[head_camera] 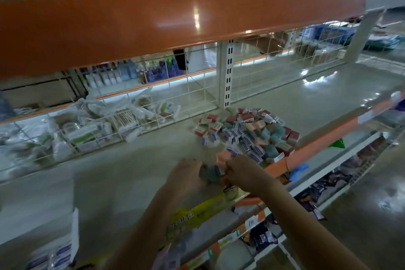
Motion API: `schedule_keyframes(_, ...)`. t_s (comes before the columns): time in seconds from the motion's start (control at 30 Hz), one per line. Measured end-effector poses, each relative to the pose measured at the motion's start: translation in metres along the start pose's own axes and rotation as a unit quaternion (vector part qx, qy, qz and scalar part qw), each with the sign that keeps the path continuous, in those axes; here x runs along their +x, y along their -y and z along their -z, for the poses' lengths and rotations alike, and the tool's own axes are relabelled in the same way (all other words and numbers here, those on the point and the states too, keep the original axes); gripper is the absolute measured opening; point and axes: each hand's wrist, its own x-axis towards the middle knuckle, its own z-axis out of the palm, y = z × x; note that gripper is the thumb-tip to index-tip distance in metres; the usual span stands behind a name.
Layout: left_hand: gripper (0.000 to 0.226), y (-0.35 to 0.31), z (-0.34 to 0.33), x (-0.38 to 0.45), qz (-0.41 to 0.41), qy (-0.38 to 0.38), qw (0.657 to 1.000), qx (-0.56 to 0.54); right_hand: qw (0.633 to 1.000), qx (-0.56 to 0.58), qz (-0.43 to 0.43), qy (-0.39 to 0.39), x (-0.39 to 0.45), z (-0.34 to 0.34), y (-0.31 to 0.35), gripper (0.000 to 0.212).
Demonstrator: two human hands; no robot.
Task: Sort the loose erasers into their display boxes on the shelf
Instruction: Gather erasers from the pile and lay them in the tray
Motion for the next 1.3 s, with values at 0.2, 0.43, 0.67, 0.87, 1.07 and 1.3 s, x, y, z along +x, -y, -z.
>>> schedule_keyframes(0.2, 0.04, -0.002, -0.004, -0.013, 0.009, -0.052, 0.996, -0.073, 0.997, 0.063, 0.043, -0.024, -0.005, 0.006, -0.006, 0.025)
schedule_keyframes(0.43, 0.032, -0.012, -0.008, -0.031, 0.042, -0.09, 0.965, -0.242, 0.986, 0.159, 0.007, -0.057, -0.012, -0.004, -0.018, 0.017)
schedule_keyframes(0.67, 0.035, -0.009, -0.005, -0.037, 0.006, -0.11, 0.946, -0.305, 0.931, 0.329, -0.015, -0.157, -0.02, 0.004, -0.016, 0.006)
schedule_keyframes(0.87, 0.022, -0.016, 0.008, -0.051, 0.02, -0.155, 0.89, -0.429, 0.83, 0.543, -0.016, -0.126, -0.028, 0.014, -0.014, 0.009)
schedule_keyframes(1.07, 0.026, -0.024, 0.018, -0.064, 0.006, -0.179, 0.854, -0.489, 0.773, 0.63, -0.011, -0.074, -0.039, 0.013, -0.014, 0.02)
schedule_keyframes(1.3, 0.021, -0.027, 0.02, -0.076, 0.008, -0.187, 0.838, -0.512, 0.78, 0.622, 0.02, -0.067, -0.047, 0.02, -0.008, 0.036)
